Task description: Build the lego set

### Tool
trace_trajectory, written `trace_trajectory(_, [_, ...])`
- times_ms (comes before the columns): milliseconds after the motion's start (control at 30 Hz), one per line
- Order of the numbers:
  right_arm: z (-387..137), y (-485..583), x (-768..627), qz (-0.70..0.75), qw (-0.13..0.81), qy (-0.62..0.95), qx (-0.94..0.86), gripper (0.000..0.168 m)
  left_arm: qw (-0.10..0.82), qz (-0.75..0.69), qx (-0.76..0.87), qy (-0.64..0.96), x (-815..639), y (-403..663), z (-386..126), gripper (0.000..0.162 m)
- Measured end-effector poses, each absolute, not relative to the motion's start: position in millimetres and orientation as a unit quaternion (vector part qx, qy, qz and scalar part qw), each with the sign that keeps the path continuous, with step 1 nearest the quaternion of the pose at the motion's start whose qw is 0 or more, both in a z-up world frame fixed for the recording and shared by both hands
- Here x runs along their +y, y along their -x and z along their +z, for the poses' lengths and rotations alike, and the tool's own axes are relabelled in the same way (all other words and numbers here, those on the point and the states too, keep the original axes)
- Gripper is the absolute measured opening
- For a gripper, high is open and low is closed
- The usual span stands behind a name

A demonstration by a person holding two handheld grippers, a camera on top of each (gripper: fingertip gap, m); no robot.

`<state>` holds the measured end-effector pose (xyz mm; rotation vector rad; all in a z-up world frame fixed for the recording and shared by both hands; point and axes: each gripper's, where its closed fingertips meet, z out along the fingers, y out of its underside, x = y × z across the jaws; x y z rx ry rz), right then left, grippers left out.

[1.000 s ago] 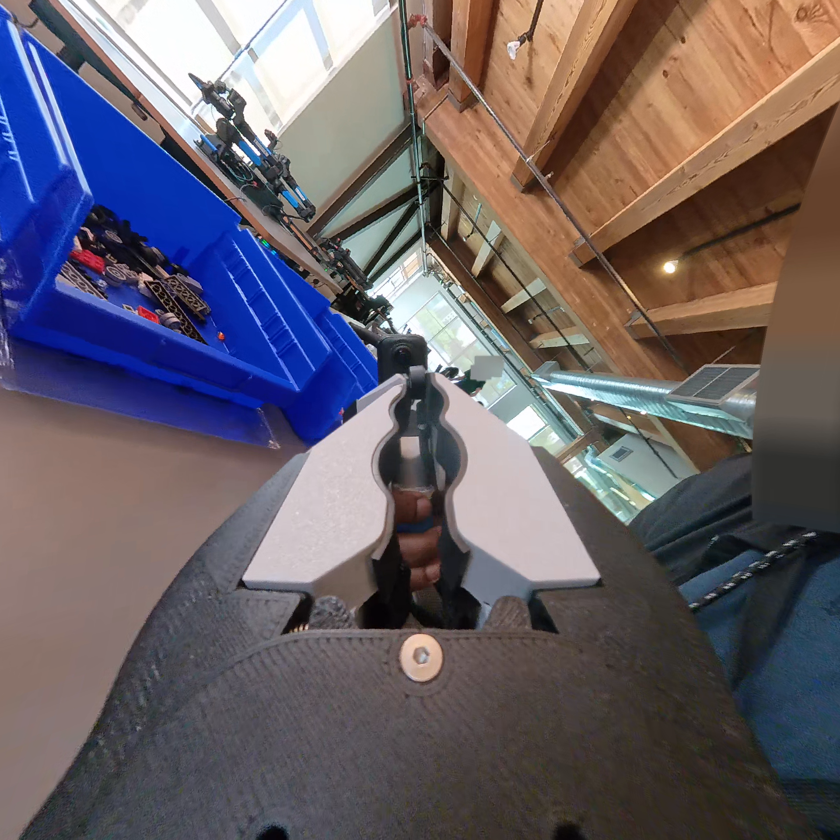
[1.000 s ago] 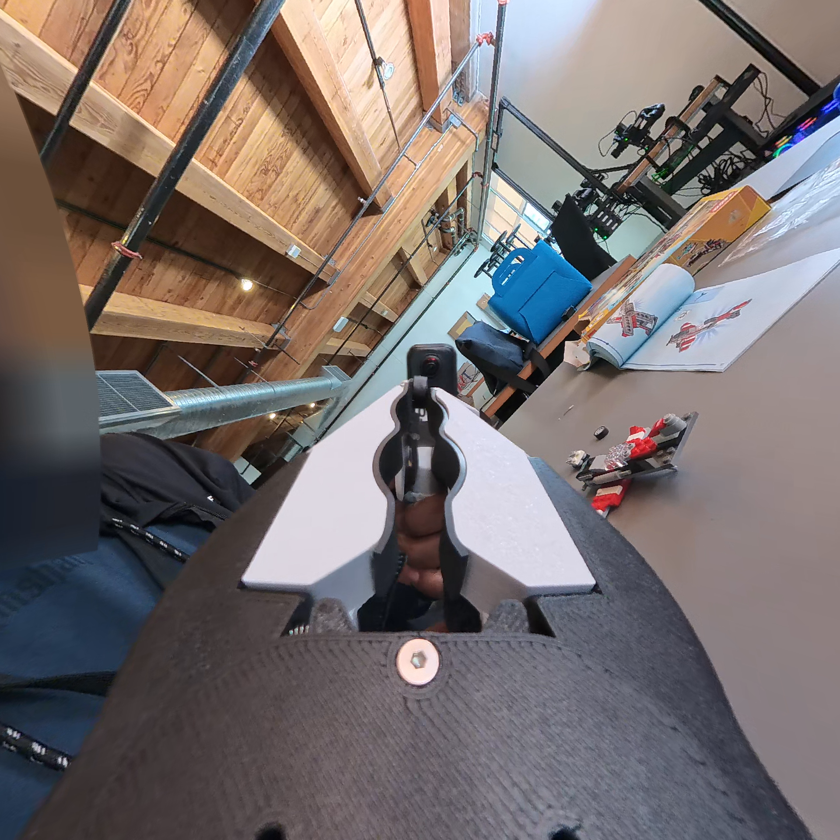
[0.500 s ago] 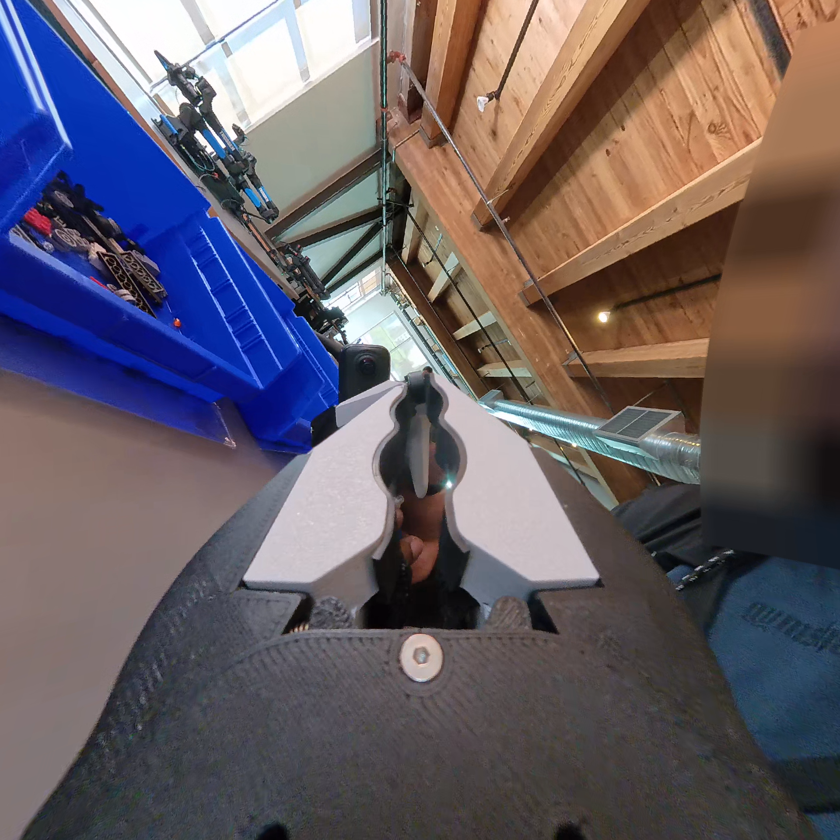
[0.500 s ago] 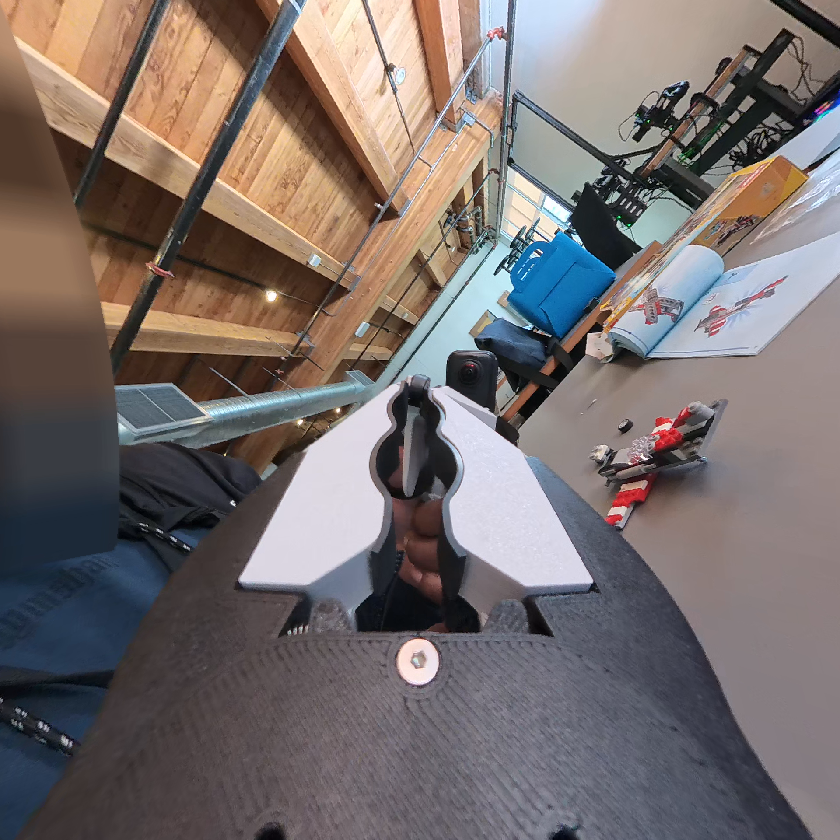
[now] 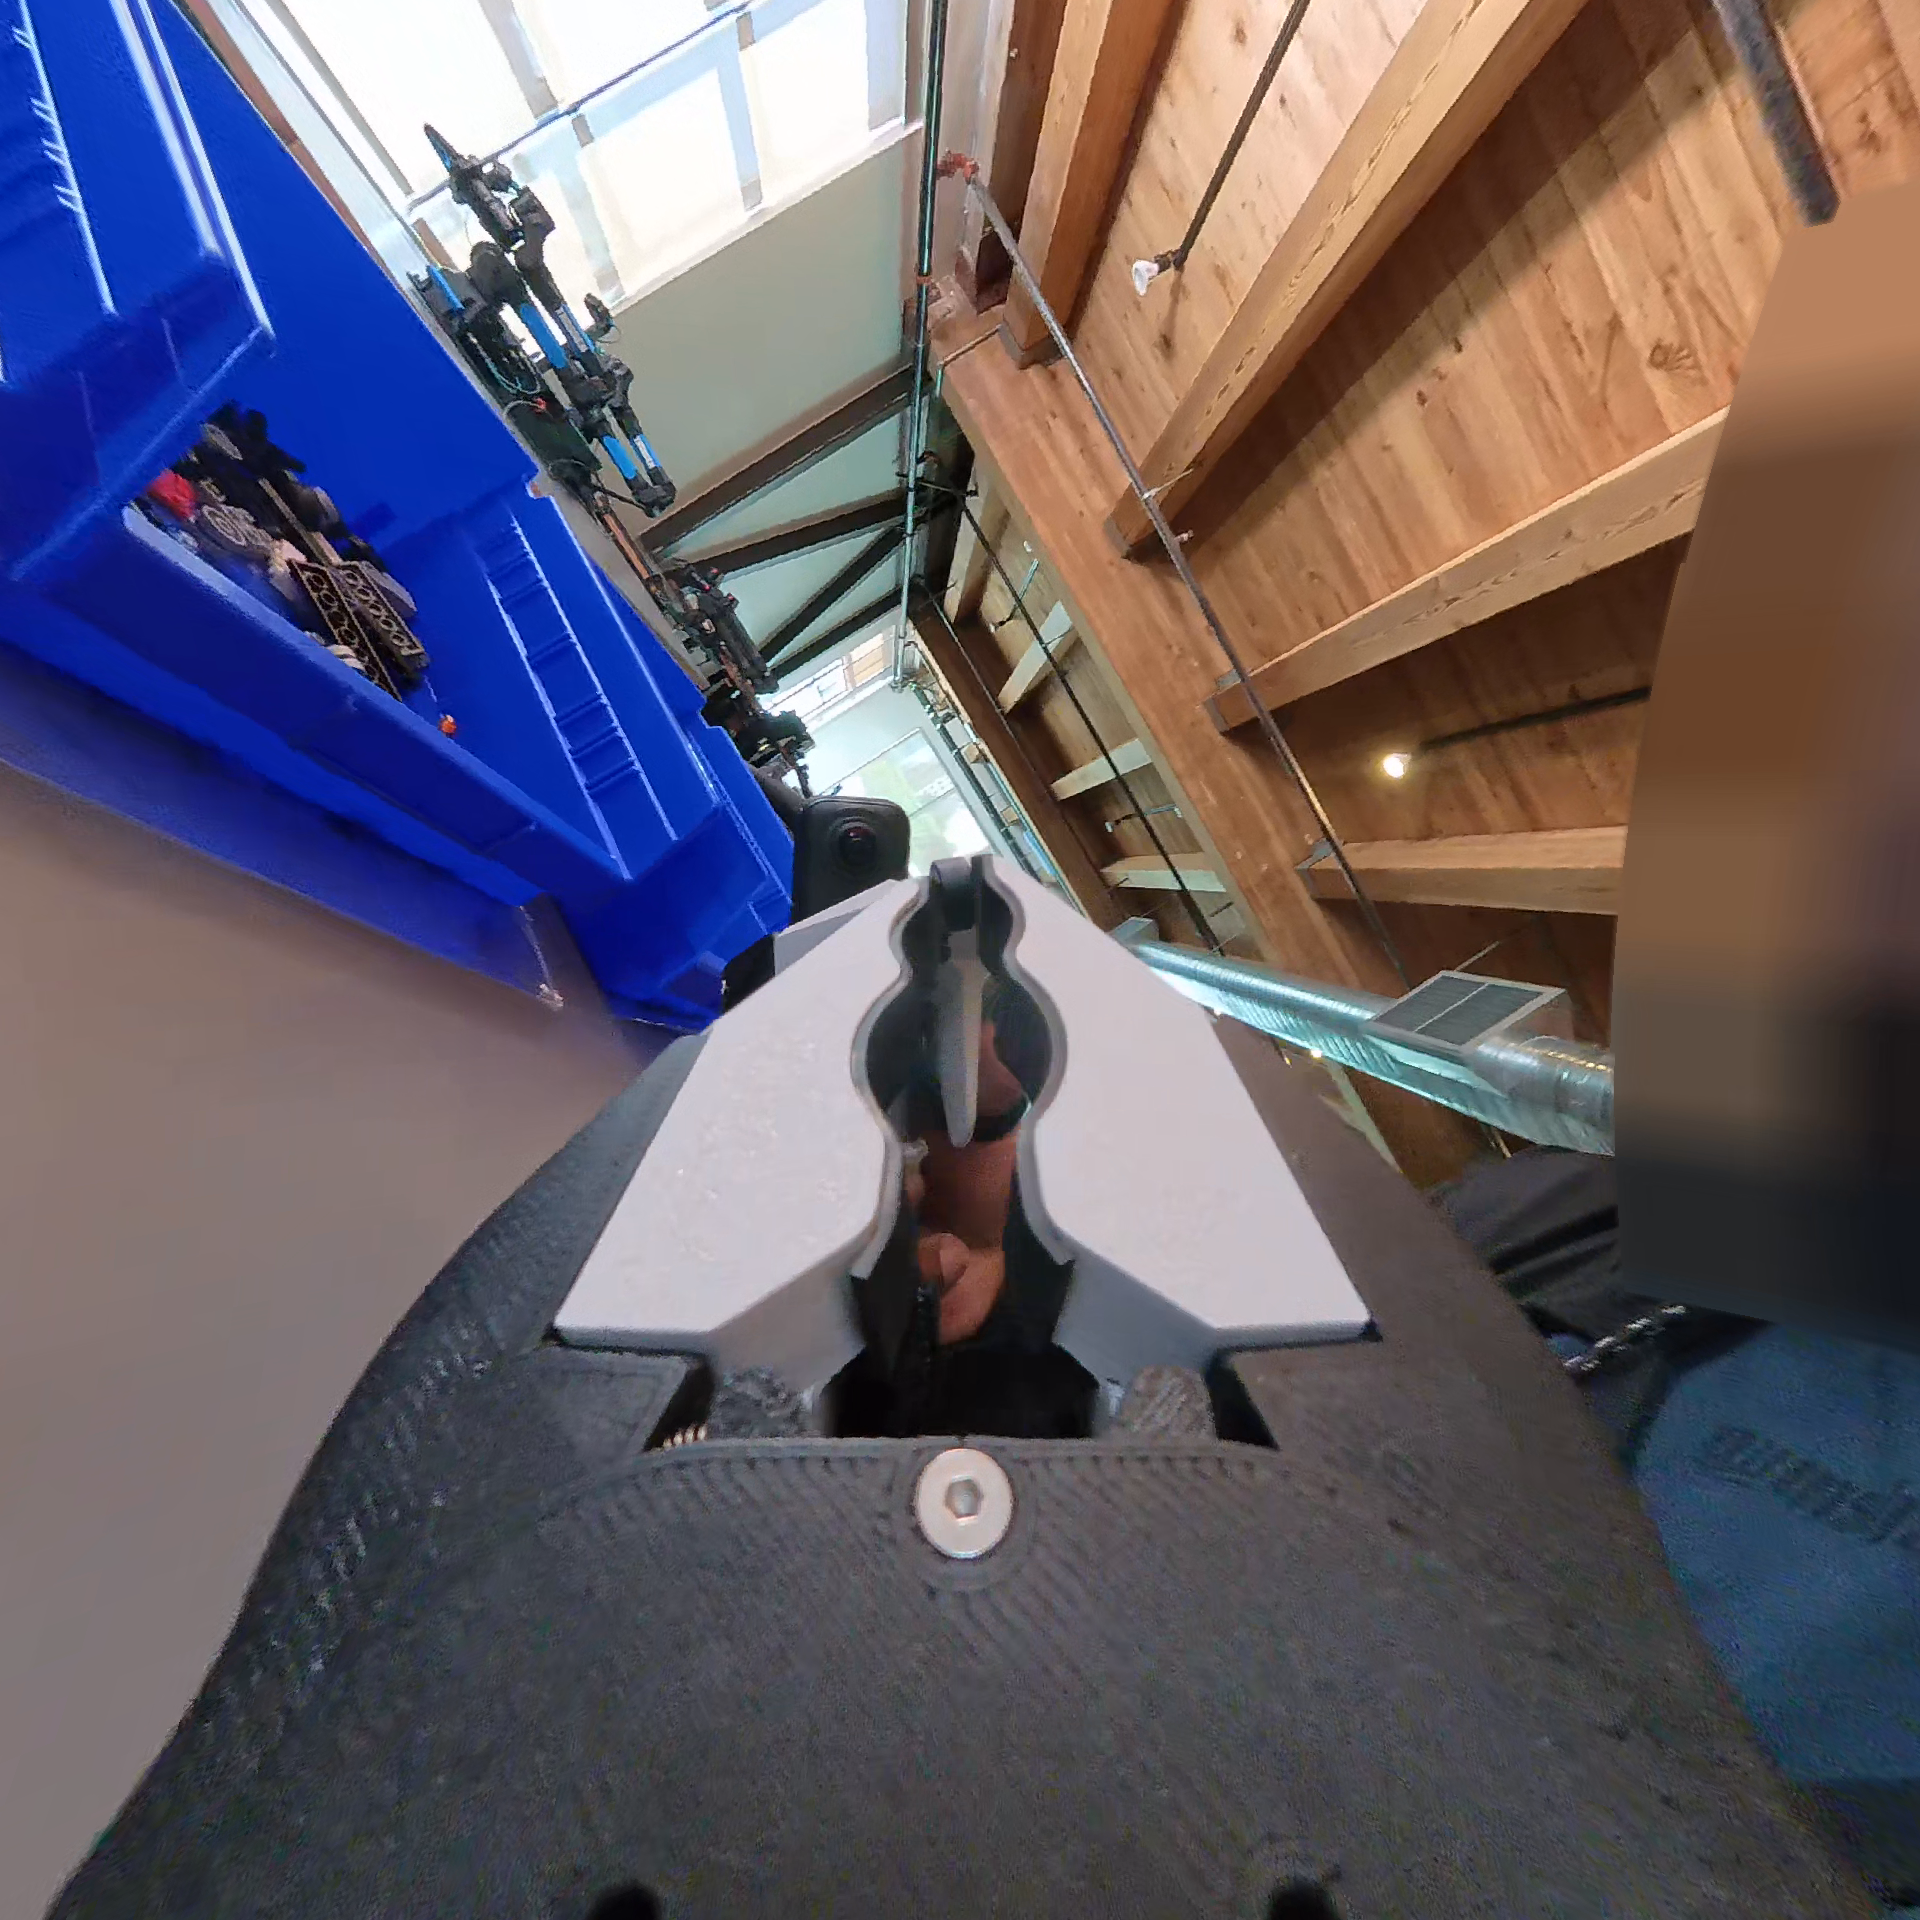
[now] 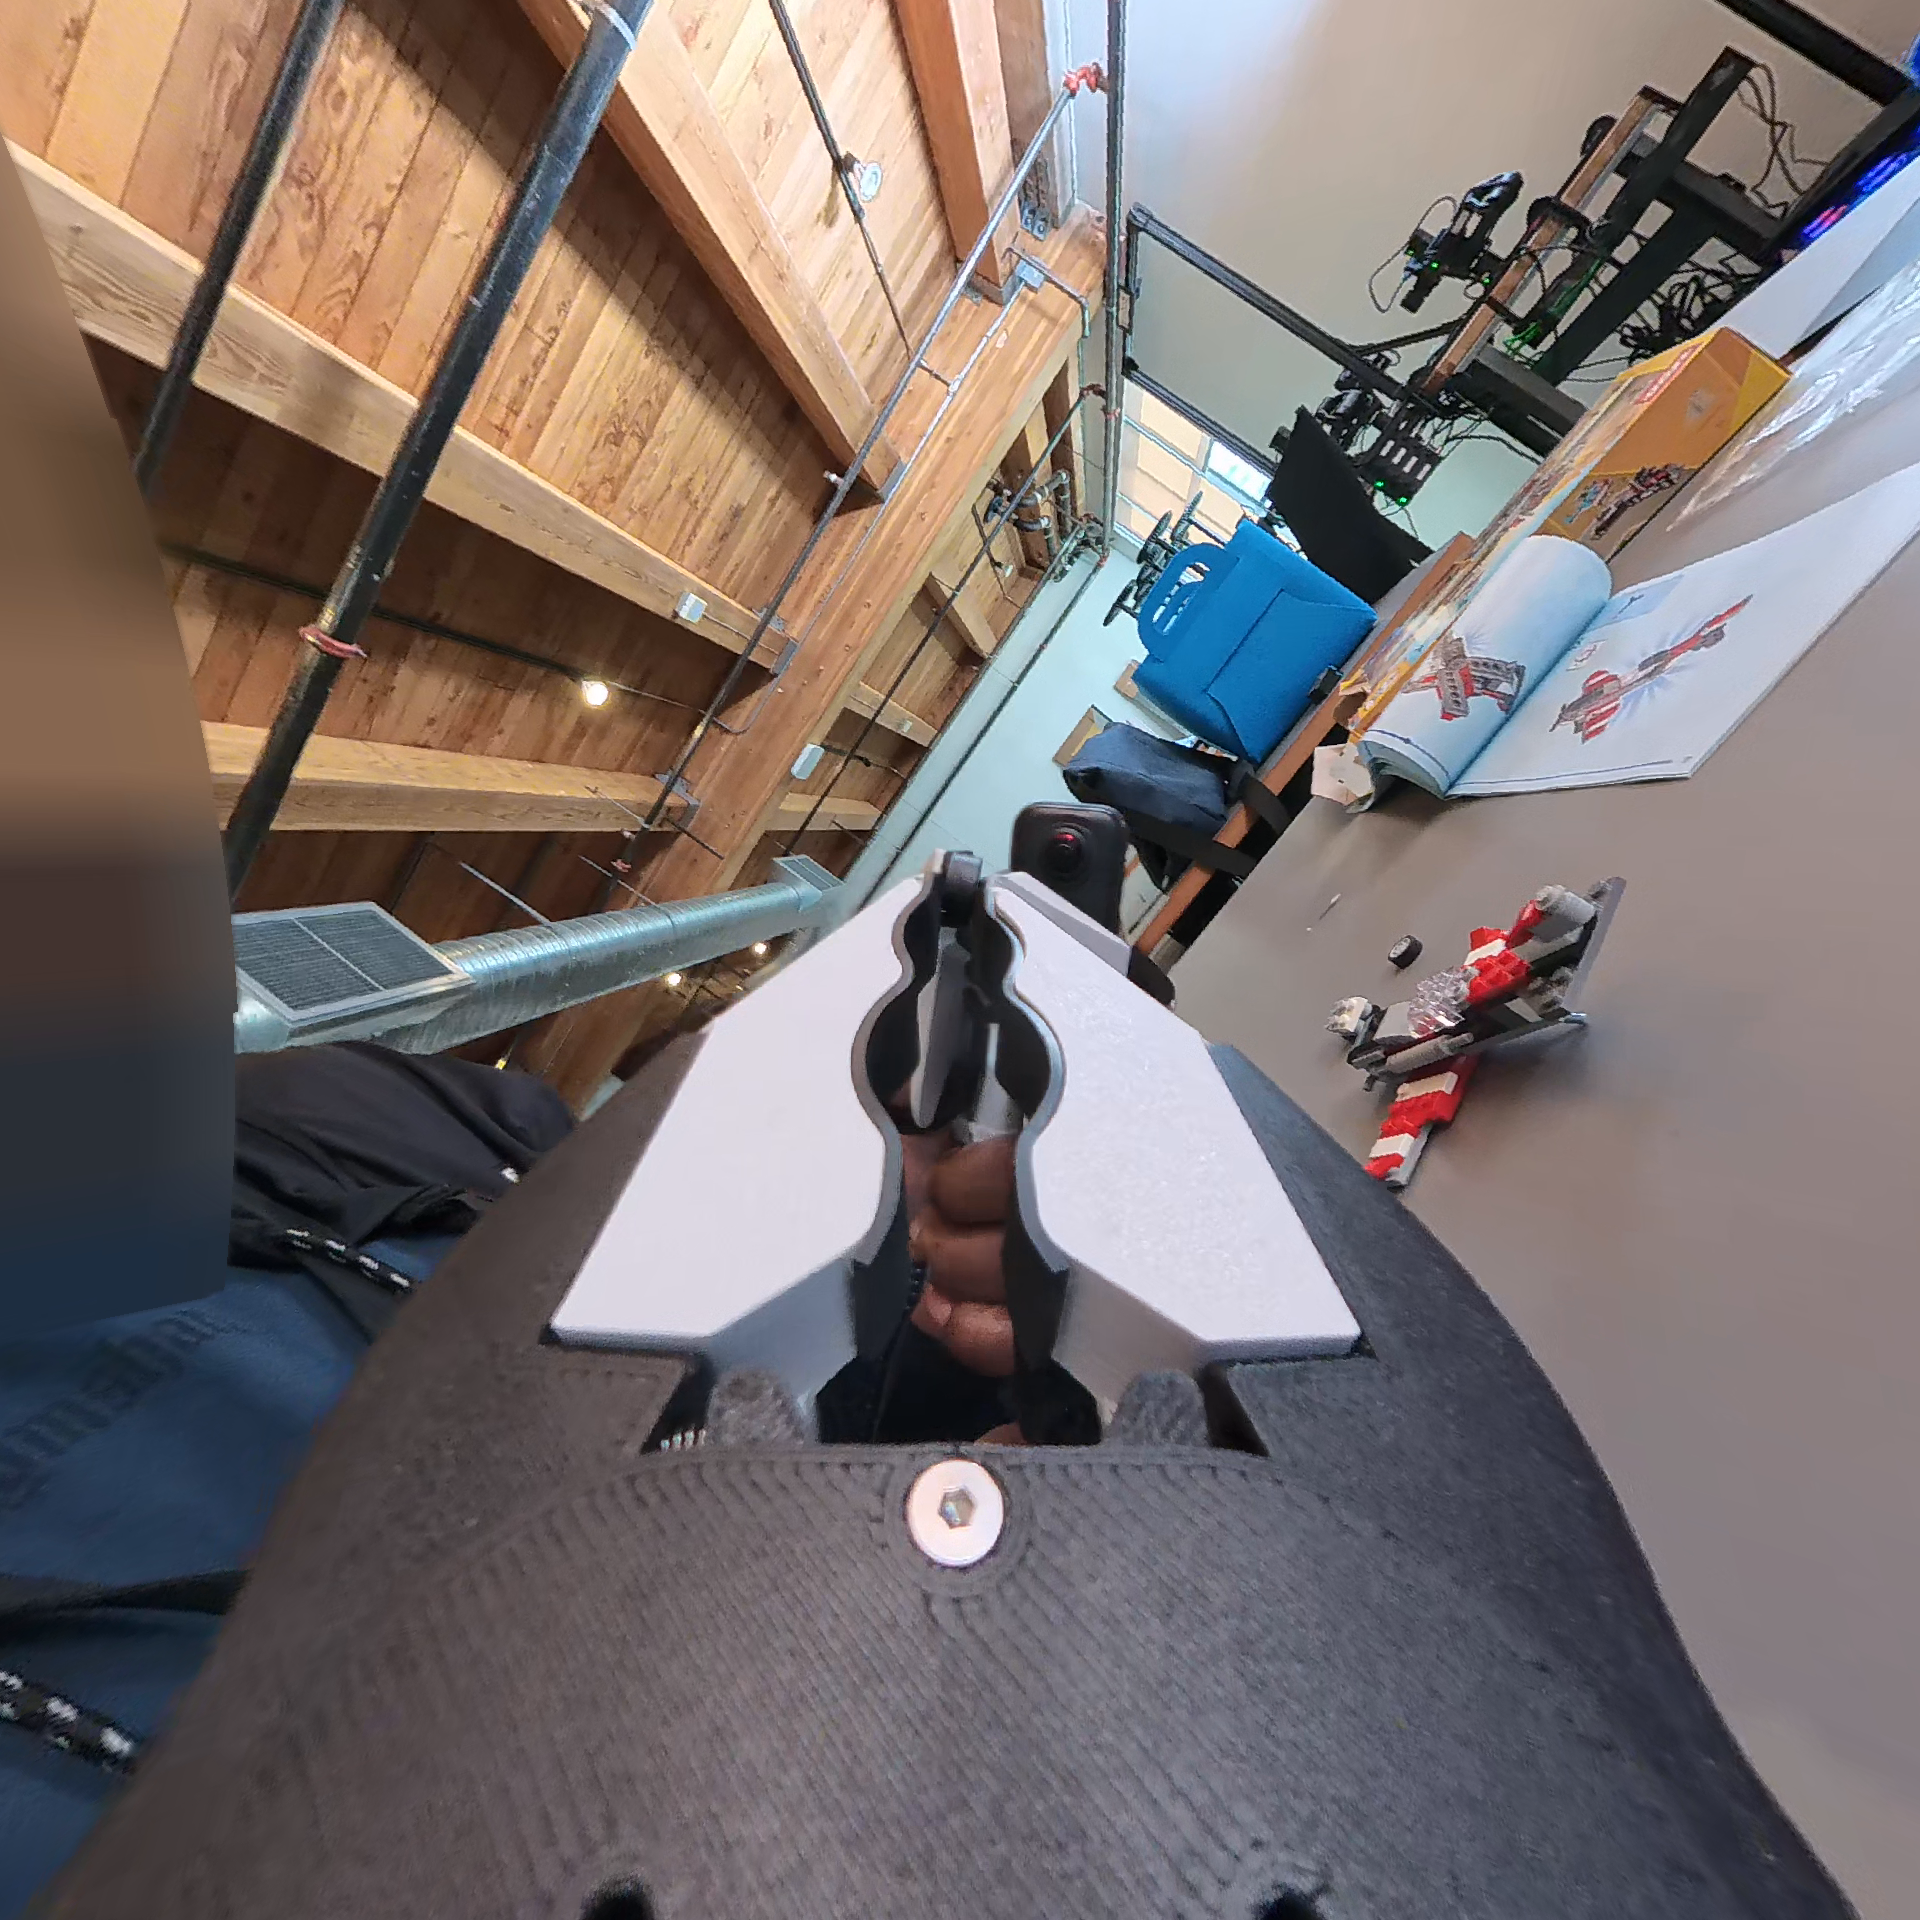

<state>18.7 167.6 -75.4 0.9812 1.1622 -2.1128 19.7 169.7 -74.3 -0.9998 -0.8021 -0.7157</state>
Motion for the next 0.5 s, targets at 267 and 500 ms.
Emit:
trace_trajectory(267, [-80.4,-17.6,164.3,-0.775,0.24,-0.369,0.453,0.005,0.733,-0.305,-0.381,0.473,166.9,-17.4,-79.5,0.006])
trace_trajectory(500, [-85.3,-18.8,159.4,-0.765,0.215,-0.367,0.484,0.005,0.723,-0.277,-0.378,0.507,166.6,-19.0,-85.6,0.004])
